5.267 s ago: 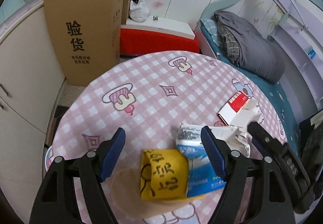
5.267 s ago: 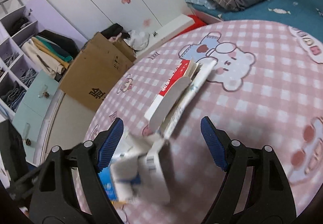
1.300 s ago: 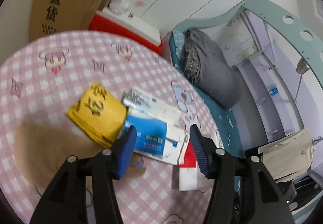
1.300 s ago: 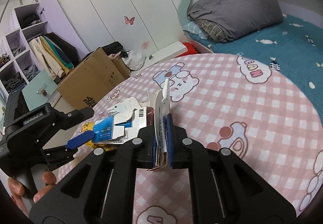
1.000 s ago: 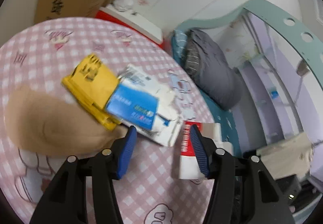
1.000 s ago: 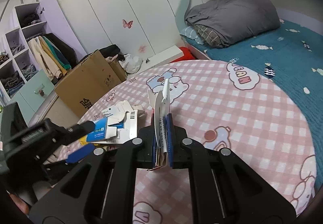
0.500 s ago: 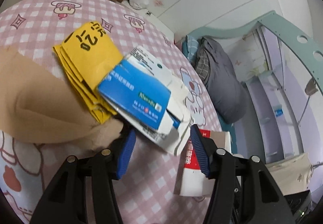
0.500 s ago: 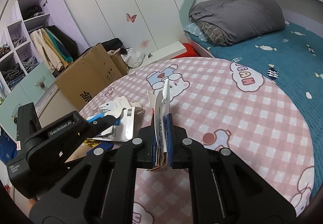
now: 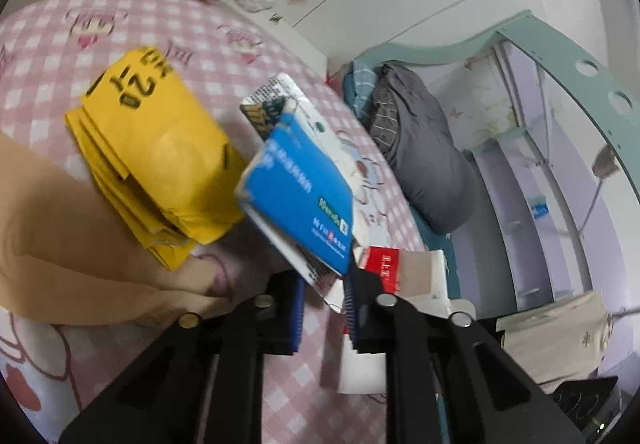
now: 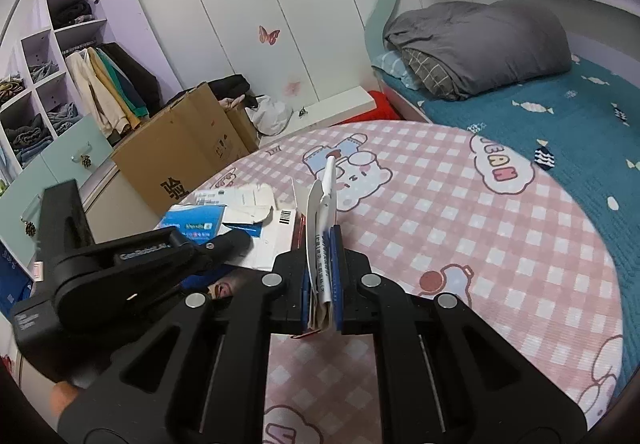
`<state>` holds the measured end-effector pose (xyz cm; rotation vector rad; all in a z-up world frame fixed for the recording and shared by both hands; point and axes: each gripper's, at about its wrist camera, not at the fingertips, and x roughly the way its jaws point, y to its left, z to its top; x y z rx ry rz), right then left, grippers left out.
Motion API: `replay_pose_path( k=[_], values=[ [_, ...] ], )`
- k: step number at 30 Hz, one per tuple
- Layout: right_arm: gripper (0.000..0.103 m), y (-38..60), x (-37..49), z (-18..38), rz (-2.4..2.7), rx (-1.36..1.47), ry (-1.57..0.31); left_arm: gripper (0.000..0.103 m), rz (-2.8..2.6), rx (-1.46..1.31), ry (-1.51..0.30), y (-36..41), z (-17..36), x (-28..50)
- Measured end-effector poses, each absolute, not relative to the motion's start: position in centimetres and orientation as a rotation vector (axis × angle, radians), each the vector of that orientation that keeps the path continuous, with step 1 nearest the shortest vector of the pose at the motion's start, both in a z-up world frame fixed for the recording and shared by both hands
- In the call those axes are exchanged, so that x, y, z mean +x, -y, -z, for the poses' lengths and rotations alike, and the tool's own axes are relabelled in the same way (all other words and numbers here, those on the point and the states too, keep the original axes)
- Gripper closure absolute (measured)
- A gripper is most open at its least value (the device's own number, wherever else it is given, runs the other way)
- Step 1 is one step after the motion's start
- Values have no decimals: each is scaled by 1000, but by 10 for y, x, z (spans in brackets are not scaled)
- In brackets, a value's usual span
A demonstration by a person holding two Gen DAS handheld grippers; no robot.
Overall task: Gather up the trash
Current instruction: 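Carry the tube and blue box over the blue bin and open both tools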
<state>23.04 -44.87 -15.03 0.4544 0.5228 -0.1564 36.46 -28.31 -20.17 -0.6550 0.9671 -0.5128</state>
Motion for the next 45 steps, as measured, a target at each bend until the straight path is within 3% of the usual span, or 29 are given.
replay_pose_path(
  k=[3,12,25,38,45],
  values=[
    [94,445,223,140,160,452,-503,98,570,-616,-935,286,185,356],
    [94,404,203,99,116,400,-456,99,619,-538,-857,259,135,322],
    [94,286,191,48,-54,285,-424,99,468,-464,-704,132,71,268],
    [94,106,219,60,-367,142,-543,98,174,-441,-674,-34,73,243],
    [94,31,250,101,-485,103,-664,98,-6,-394,-724,-118,113,243]
  ],
)
